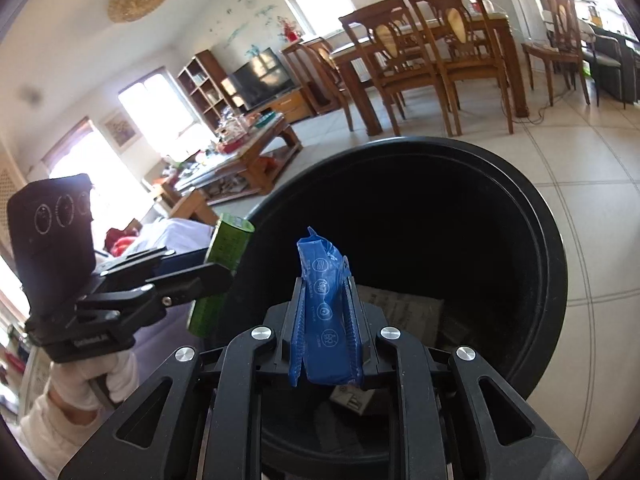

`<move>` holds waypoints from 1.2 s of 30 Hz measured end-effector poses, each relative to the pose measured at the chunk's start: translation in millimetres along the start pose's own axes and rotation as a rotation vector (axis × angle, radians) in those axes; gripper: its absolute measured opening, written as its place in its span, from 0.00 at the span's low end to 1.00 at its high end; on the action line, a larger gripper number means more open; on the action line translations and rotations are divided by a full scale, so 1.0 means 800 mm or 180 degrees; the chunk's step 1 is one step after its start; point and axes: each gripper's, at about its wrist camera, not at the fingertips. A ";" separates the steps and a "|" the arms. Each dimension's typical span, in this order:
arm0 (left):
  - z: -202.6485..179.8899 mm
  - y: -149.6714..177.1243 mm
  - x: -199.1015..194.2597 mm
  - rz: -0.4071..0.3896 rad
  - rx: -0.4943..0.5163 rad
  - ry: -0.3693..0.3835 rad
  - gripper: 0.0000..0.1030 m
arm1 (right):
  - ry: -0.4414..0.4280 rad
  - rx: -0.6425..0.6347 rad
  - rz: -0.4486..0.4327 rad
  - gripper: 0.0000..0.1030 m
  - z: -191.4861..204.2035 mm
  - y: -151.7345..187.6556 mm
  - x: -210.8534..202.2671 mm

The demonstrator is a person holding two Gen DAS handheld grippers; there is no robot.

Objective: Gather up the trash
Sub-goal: 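Carry the gum pack and blue wrapper over the black bin and open both tools, then move both open tools back over the table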

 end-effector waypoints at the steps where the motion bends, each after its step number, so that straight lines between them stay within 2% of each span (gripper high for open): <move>1: -0.001 0.002 0.006 0.0028 0.0020 -0.0021 0.30 | 0.0008 0.0000 0.0006 0.18 -0.001 0.001 0.001; 7: -0.003 0.005 0.027 0.0132 0.0045 -0.0058 0.30 | 0.0047 -0.0017 0.0032 0.18 -0.003 0.002 0.010; 18: -0.015 0.001 0.045 0.0216 0.0128 -0.0133 0.30 | 0.0141 -0.0085 0.0057 0.19 0.025 -0.004 0.027; 31: -0.020 0.004 0.037 0.0211 0.0179 -0.0227 0.32 | 0.0162 -0.0070 0.0089 0.19 0.034 -0.006 0.035; 32: -0.020 0.006 0.036 0.0208 0.0183 -0.0236 0.33 | 0.0156 -0.0057 0.0084 0.20 0.034 -0.007 0.035; 34: -0.023 0.007 0.033 0.0196 0.0195 -0.0255 0.44 | 0.0160 -0.0034 0.0068 0.28 0.034 -0.007 0.034; 36: -0.025 0.009 0.028 0.0155 0.0225 -0.0306 0.50 | 0.0211 -0.0033 0.0014 0.37 0.035 -0.008 0.031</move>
Point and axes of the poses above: each gripper's, at about its wrist camera, not at the fingertips, and x roughly the way its jaws point, z to its left, y to its underside, and after that the axes turned 1 degree about x, right-handed
